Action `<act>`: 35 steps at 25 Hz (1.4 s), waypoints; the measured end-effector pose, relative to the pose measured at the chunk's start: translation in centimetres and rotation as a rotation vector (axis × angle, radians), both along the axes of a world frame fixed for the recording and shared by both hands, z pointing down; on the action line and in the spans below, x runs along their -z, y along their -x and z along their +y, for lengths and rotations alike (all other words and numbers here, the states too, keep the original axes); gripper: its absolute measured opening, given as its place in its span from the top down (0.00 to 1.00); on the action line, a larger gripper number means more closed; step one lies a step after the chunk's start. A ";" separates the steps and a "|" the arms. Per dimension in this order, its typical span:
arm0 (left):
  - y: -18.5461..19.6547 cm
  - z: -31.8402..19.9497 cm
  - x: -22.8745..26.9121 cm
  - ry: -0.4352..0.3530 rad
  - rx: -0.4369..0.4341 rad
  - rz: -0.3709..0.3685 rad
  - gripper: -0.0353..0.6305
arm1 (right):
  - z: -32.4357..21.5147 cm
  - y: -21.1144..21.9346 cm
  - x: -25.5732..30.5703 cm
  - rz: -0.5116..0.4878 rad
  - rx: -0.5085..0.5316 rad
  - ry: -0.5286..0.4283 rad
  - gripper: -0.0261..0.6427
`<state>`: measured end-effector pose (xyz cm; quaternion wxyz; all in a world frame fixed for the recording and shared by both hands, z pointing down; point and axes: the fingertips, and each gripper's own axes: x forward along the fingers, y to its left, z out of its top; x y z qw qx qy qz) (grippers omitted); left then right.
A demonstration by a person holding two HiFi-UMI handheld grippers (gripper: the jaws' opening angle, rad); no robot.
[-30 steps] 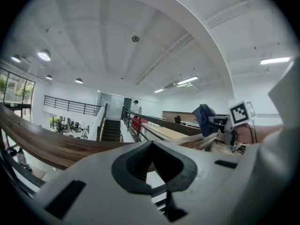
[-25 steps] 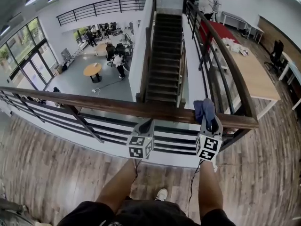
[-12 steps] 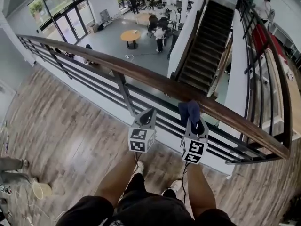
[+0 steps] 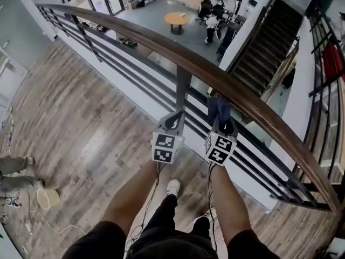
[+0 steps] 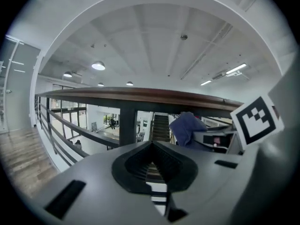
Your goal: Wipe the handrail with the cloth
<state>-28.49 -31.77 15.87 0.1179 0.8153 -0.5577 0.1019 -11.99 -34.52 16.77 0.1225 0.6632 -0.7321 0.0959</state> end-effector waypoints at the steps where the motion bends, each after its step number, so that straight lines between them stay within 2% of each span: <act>1: 1.1 -0.8 -0.8 0.016 0.001 0.006 0.94 | -1.3 1.5 -0.9 0.006 -0.005 0.013 0.79; 5: 4.3 -3.5 -2.9 0.042 -0.021 -0.010 0.94 | -6.2 6.7 -3.6 -0.004 -0.042 0.052 0.79; 10: 7.1 -5.2 -3.9 0.054 -0.018 0.000 0.94 | -10.3 10.2 -5.7 0.023 -0.083 0.100 0.79; 15: 8.2 -6.1 -4.1 0.055 -0.012 0.015 0.94 | -12.8 11.3 -7.0 0.121 -0.081 0.179 0.79; 20: 8.0 -6.3 -5.3 0.063 -0.009 0.008 0.94 | -13.0 11.1 -7.7 0.155 -0.082 0.178 0.79; 24: 7.1 -5.8 -5.4 0.069 -0.015 0.006 0.94 | -12.0 9.4 -7.7 0.158 -0.107 0.168 0.79; 28: 5.0 -5.1 -5.6 0.081 -0.037 0.003 0.94 | -10.4 5.7 -7.9 0.152 -0.156 0.167 0.79; 35: -3.0 -3.2 -5.6 0.090 -0.112 0.014 0.94 | -6.2 -3.2 -7.8 0.165 -0.237 0.152 0.79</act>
